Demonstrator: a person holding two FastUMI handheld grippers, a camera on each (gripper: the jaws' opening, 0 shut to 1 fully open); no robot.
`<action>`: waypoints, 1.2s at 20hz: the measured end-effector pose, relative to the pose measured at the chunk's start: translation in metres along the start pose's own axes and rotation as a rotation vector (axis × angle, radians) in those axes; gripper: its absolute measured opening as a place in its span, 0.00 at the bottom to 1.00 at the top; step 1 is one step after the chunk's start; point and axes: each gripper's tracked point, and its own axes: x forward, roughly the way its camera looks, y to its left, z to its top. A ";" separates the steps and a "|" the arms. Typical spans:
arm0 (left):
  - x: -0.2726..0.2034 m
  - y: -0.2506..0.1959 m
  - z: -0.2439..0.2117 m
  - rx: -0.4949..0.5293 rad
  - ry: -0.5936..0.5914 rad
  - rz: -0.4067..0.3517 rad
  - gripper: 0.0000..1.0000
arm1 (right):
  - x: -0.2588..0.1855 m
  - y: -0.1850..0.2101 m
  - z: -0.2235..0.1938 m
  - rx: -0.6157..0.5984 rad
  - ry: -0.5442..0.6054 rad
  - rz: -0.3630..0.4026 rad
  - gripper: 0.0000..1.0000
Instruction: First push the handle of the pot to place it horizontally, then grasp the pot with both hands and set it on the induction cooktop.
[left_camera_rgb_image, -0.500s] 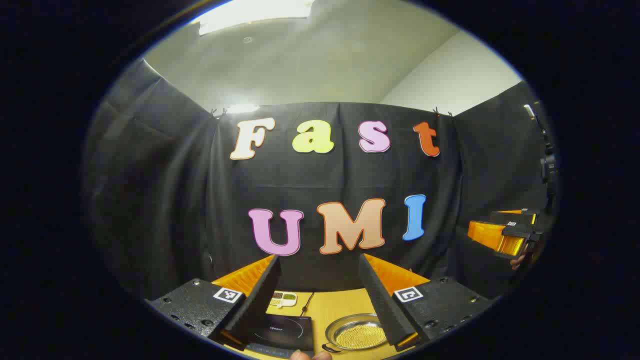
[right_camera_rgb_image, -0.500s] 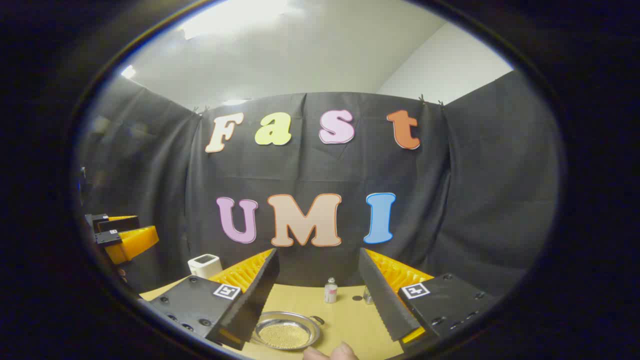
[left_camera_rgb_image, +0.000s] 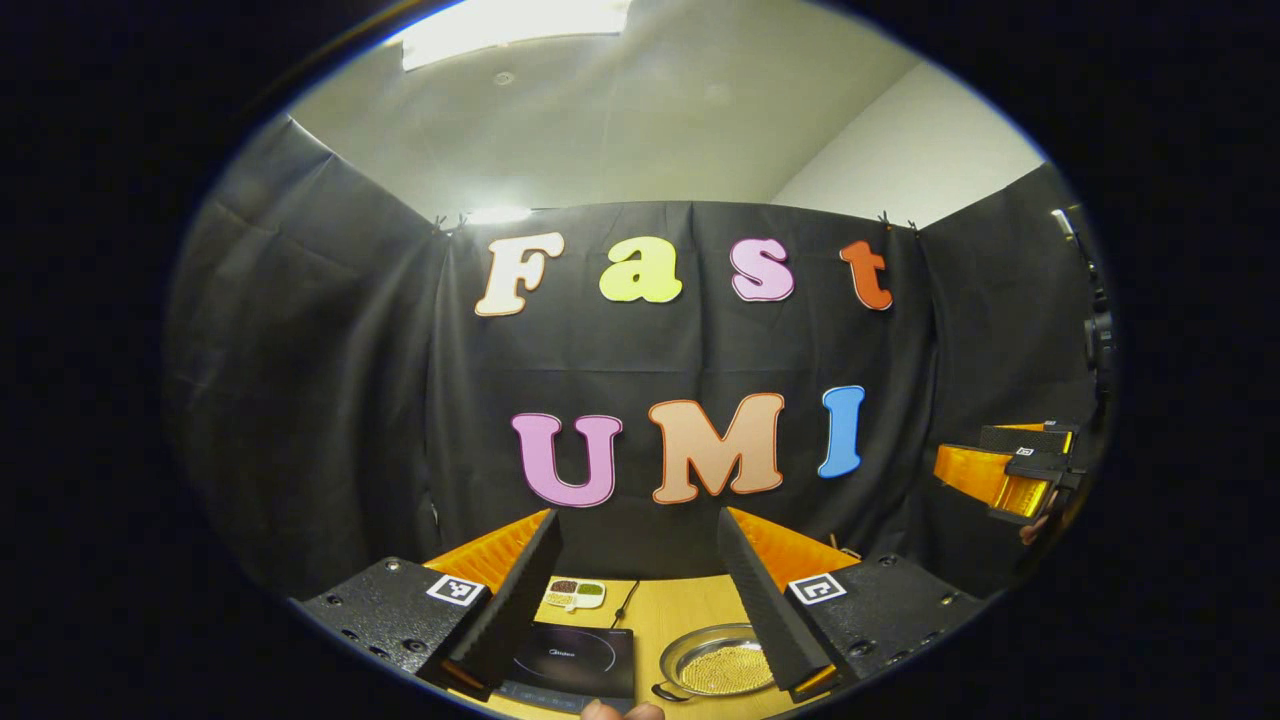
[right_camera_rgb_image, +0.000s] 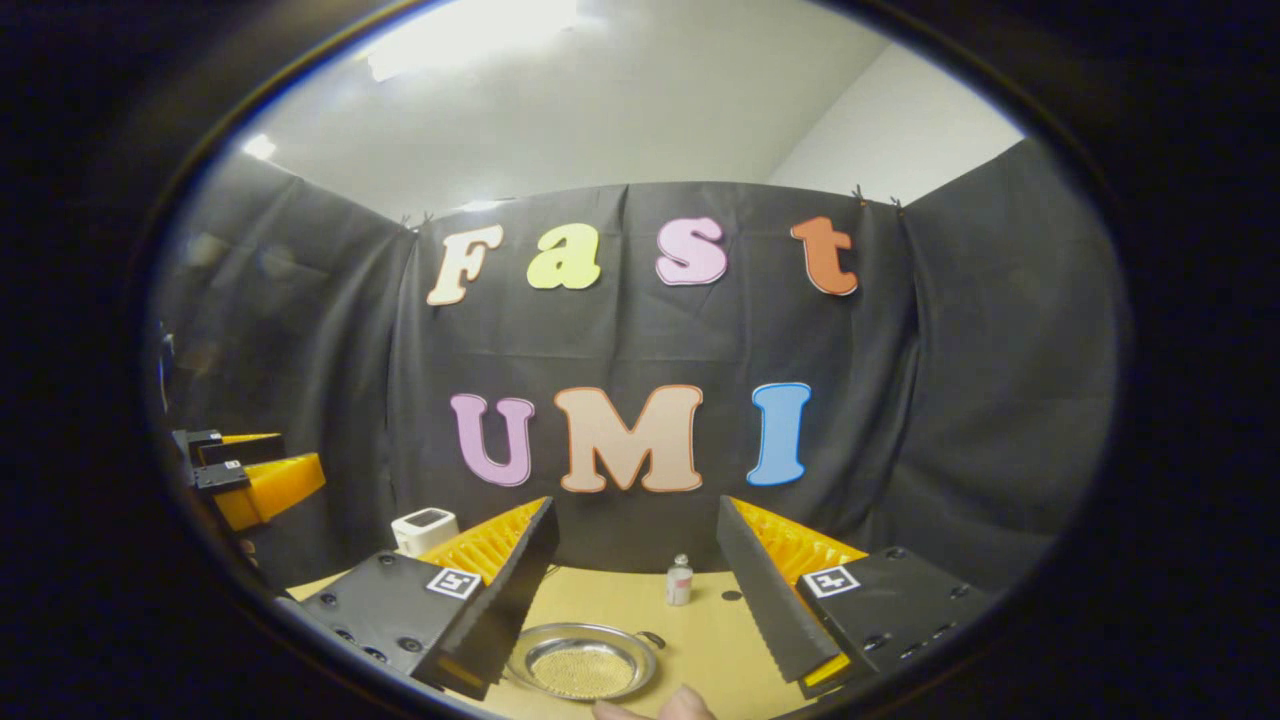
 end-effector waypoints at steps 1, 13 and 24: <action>0.000 0.001 0.000 0.001 0.002 0.001 0.92 | 0.001 0.002 -0.001 0.001 0.004 0.001 0.99; 0.009 0.015 -0.007 -0.004 0.004 -0.011 0.92 | 0.014 0.018 -0.019 0.032 0.044 0.006 0.54; 0.009 0.037 -0.019 -0.008 0.004 -0.042 0.94 | 0.023 0.056 -0.079 0.114 0.196 0.061 0.00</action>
